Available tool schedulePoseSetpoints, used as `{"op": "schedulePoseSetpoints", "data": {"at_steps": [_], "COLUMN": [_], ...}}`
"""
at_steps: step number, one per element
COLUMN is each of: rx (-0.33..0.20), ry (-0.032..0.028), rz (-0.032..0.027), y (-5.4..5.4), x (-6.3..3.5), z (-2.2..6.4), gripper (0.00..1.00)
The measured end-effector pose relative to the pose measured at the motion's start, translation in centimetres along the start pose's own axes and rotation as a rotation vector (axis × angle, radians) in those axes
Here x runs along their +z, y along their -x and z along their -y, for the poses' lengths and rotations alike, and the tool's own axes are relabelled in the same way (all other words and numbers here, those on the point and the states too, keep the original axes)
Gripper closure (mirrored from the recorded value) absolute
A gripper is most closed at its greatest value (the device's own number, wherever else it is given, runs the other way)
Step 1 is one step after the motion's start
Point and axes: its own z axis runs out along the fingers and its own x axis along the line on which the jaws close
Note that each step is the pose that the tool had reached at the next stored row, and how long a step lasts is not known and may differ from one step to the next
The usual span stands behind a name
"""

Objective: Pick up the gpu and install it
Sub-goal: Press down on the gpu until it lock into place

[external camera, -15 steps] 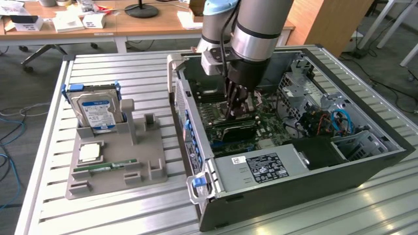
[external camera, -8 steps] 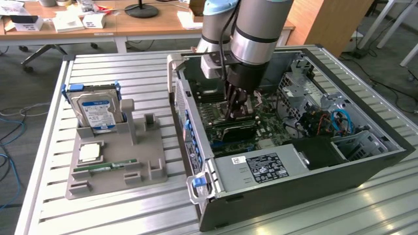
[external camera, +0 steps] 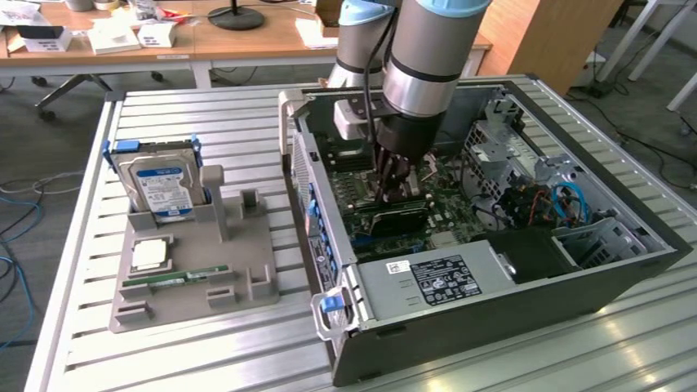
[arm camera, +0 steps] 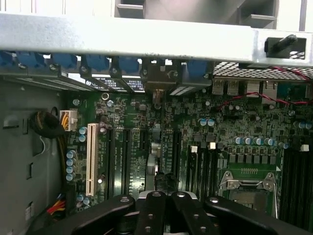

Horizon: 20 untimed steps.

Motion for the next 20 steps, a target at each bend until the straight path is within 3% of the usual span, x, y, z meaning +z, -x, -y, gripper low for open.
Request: {"op": "schedulePoseSetpoints", "data": {"at_steps": [20], "rx": [0.0], "ry": [-0.0007], "rz": [0.0], "y": [0.0], "x": [1.05], "z": [0.36], "gripper": [0.89]}}
